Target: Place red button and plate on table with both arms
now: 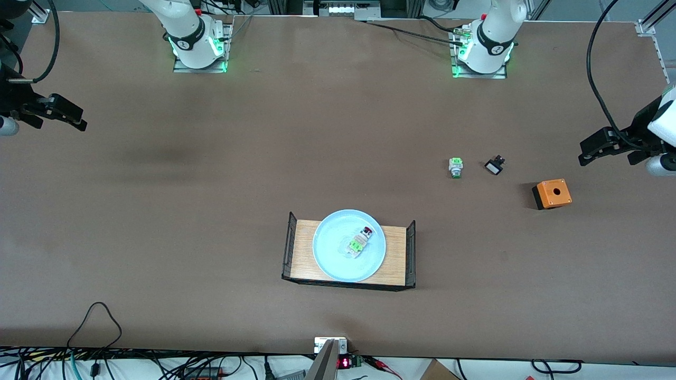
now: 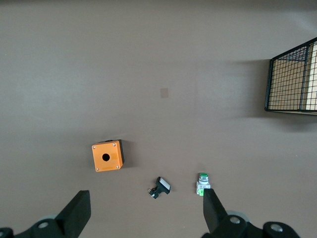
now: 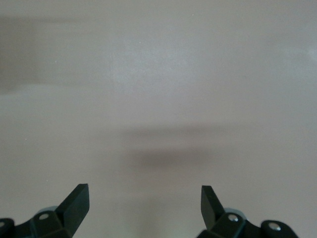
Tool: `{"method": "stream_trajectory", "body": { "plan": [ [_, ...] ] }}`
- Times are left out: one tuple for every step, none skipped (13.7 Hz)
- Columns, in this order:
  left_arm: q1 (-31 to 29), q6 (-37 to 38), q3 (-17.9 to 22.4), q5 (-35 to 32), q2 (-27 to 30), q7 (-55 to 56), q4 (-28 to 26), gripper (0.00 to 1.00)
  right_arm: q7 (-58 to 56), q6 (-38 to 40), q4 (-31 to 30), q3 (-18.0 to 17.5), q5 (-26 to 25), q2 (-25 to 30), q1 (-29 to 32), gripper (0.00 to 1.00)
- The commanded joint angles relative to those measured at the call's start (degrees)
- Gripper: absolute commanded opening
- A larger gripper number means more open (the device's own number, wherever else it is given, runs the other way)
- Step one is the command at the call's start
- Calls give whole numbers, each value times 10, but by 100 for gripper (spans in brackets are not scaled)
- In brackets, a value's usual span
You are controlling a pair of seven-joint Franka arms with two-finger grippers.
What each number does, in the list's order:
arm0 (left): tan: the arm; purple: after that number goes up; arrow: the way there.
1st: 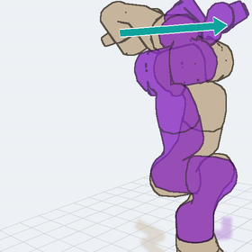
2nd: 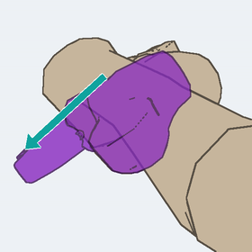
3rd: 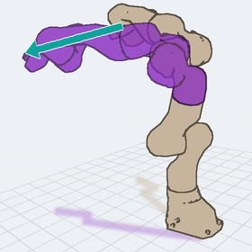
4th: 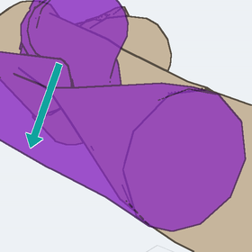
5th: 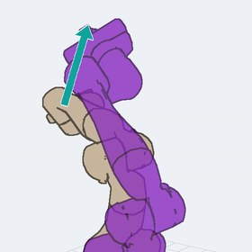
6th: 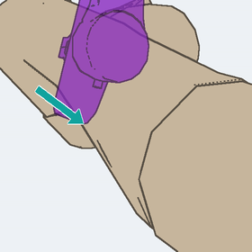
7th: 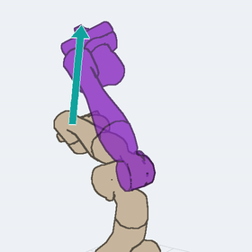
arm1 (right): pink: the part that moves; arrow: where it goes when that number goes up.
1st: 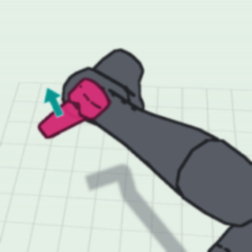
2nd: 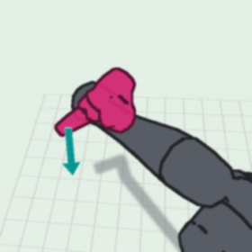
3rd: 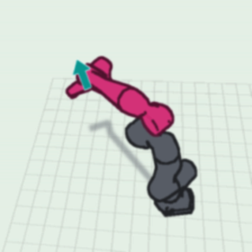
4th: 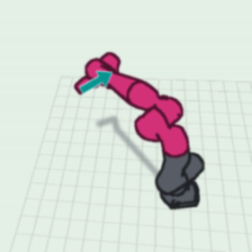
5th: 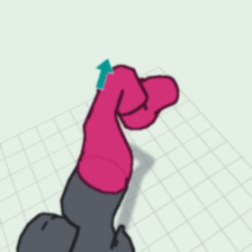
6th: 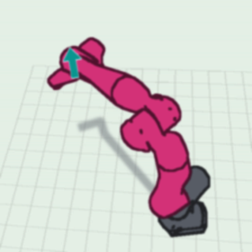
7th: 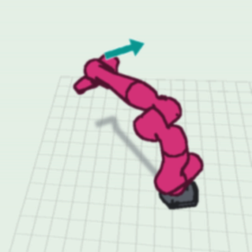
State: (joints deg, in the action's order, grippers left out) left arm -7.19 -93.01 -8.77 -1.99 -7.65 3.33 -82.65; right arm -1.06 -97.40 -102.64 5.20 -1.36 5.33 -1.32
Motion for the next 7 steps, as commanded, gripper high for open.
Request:
{"method": "stream_trajectory", "body": {
  "plan": [
    [-4,5,-2,0,-3,-10,13,100,-1,15,17,-4,0,-4,-4,100],
    [-4,5,-2,0,-3,-9,13,100,0,15,17,-4,0,-4,-4,100],
    [-4,6,-2,0,-3,-8,13,100,0,15,17,-4,0,-4,-4,100],
    [-3,7,-3,4,-3,-7,13,100,0,15,17,-4,0,-4,-4,100],
    [-5,15,-4,7,-3,-8,10,100,0,15,17,-4,0,-4,-4,100],
    [-4,35,-5,7,-3,-8,12,100,2,15,17,-4,0,-4,-5,100],
    [2,40,-6,7,-3,-8,13,100,3,15,17,-4,0,-4,-5,100]
  ]
}}
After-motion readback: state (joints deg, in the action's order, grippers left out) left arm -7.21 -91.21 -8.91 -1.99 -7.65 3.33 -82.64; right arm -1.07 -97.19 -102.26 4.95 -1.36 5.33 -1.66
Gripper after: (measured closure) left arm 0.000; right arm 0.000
